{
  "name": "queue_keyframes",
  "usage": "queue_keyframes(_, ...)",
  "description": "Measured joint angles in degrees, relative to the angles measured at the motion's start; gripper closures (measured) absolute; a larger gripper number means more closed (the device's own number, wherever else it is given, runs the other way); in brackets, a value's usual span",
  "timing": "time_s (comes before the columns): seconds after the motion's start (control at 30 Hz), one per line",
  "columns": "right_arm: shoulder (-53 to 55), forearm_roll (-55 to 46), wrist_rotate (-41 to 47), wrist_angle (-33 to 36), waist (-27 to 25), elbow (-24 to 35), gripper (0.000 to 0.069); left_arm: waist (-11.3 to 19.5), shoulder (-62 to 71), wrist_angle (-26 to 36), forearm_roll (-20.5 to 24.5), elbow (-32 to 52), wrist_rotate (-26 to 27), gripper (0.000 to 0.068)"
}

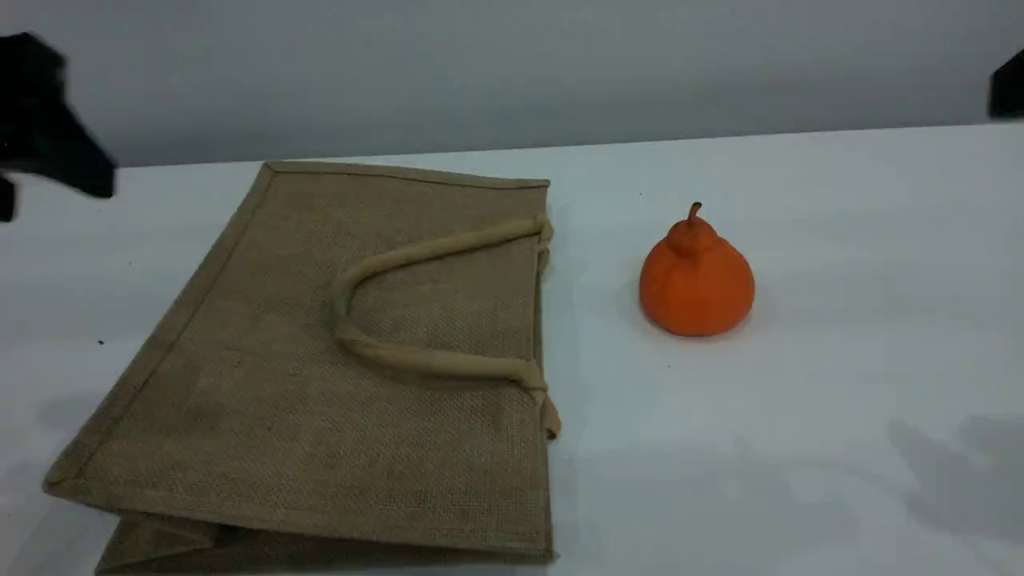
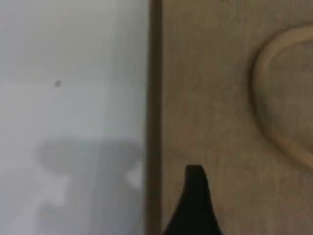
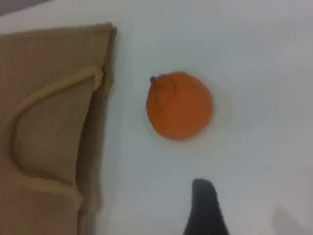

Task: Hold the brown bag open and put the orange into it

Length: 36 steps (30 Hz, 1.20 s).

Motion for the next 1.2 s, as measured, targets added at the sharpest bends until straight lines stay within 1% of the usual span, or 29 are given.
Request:
queue_keyframes(0.13, 4.66, 10.22, -10.33, -0.83, 0.02, -0.04, 0.0273, -1.0, 6.49, -1.69, -6.42, -2.06, 6.45, 0.016)
queue_keyframes(0.2, 6.53, 15.28, -15.28, -0.23, 0.02, -0.04, 0.0273, -2.31, 9.21, -3.57, -8.02, -2.06, 8.28, 0.016)
queue_keyframes(0.37, 9.61, 27.13, -27.01, 1.92, 0.02, -0.04, 0.0273, -5.37, 16.2, -9.67, -11.21, -2.48, 8.74, 0.016)
queue_keyframes(0.43, 10.26, 30.59, -30.33, 2.0, 0.02, -0.04, 0.0273, -5.92, 18.89, -10.88, -11.41, -3.69, 8.74, 0.016)
queue_keyframes(0.5, 10.71, 33.35, -33.07, 2.05, 0.02, -0.08, 0.0273, -6.51, 21.83, -10.72, -11.41, -5.11, 8.69, 0.016)
queue_keyframes(0.67, 12.18, 34.88, -34.67, 2.45, 0.02, -1.17, 0.0273, -8.68, 28.15, -10.41, -11.36, -9.67, 8.39, 0.016)
queue_keyframes(0.77, 12.64, 34.77, -35.15, 2.64, 0.02, -1.16, 0.0273, -9.06, 30.92, -10.89, -11.36, -11.85, 7.13, 0.016)
queue_keyframes(0.87, 12.64, 34.77, -35.15, 2.83, 0.02, -1.43, 0.0273, -9.13, 32.92, -11.88, -11.36, -13.43, 7.14, 0.016)
queue_keyframes(1.07, 12.64, 34.83, -35.15, 2.97, 0.02, -2.45, 0.0273, -9.19, 35.64, -9.8, -12.1, -17.04, 7.14, 0.016)
queue_keyframes(1.2, 12.64, 34.78, -35.2, 2.97, 0.02, -2.76, 0.0273, -10.14, 36.92, -9.84, -12.16, -18.83, 7.14, 0.016)
